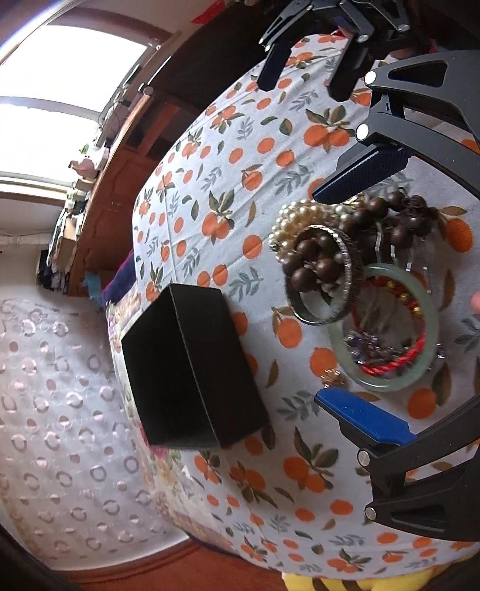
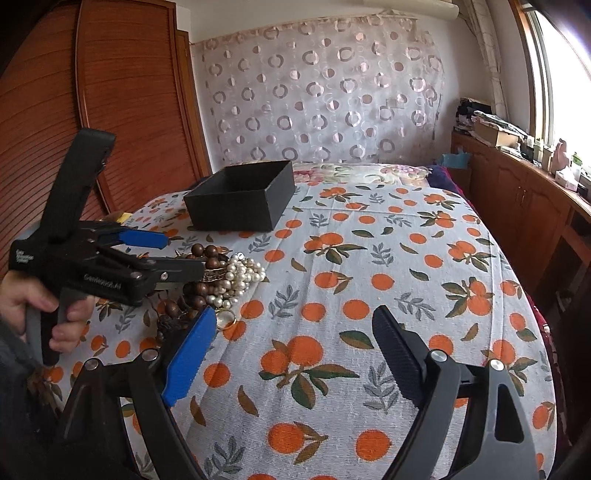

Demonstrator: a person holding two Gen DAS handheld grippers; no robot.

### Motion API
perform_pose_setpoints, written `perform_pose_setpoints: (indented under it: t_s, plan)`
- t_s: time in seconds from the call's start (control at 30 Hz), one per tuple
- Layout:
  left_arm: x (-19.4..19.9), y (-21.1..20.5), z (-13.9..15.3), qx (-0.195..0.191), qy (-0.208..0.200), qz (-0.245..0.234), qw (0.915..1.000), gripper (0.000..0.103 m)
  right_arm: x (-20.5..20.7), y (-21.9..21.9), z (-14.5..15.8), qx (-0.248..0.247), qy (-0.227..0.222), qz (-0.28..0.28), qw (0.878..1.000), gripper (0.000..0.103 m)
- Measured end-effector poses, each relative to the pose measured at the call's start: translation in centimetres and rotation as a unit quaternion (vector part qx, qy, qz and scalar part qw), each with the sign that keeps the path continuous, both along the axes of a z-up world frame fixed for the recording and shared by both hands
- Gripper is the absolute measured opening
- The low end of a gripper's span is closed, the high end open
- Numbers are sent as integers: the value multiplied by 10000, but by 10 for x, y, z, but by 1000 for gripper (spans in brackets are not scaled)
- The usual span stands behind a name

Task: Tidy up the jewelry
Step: 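Lower the right tool toward the pearl necklace while the left tool approaches the silver bangle, then grasp the pearl necklace with the right tool while the left tool grasps the silver bangle, carry both to box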

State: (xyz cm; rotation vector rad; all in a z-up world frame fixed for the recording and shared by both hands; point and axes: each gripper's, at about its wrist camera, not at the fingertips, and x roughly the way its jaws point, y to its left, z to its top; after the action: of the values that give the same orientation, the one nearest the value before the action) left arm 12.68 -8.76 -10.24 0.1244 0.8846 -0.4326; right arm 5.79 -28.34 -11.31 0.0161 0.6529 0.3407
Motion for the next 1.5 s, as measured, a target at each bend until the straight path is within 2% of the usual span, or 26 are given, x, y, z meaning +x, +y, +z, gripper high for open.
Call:
perform_pose_setpoints:
  t_s: [0.13, 0.23, 0.33, 0.4, 0.47, 0.57, 0.77, 0.83, 0.93, 1.0, 1.2, 1.3, 1.5]
  plan:
    - [9, -3, -2, -145, 126, -174, 9997, 95, 0, -1, 0, -10, -4, -1, 10000, 88]
    - [13, -6, -4, -197, 220, -312, 9991, 85, 0, -1, 0, -16, 0, 16, 10000, 88]
    - [15, -9, -7, -106, 278, -361, 9989, 81, 1, 0, 1, -49, -5, 44, 10000, 88]
    - [17, -10, -10, -98, 333, -408, 9986, 75, 2, 1, 2, -62, -10, 62, 10000, 88]
    - [18, -8, -12, -190, 430, -448, 9979, 58, 3, 2, 2, -86, -20, 79, 9999, 88]
    - [14, -6, -11, -248, 363, -471, 9979, 58, 5, 4, 3, -116, -17, 103, 9999, 88]
    - [2, 4, 9, -428, -52, -276, 9987, 58, 14, 12, 5, -199, 15, 251, 9995, 88]
    - [-2, 9, 16, -459, -195, -173, 9986, 57, 19, 17, 5, -244, 41, 354, 9991, 84]
    - [-8, 17, 26, -536, -374, -34, 9979, 58, 30, 26, 5, -316, 135, 539, 9980, 68]
    - [-11, 22, 30, -603, -437, 25, 9972, 57, 40, 31, 2, -324, 273, 633, 9971, 54]
    - [-21, 34, 36, -690, -568, 164, 9959, 58, 61, 52, -9, -503, 655, 943, 9921, 35]
    - [-24, 36, 36, -717, -585, 187, 9955, 58, 68, 60, -15, -548, 836, 1030, 9896, 29]
    - [-25, 37, 34, -739, -582, 209, 9953, 58, 84, 65, -22, -411, 1109, 1053, 9874, 28]
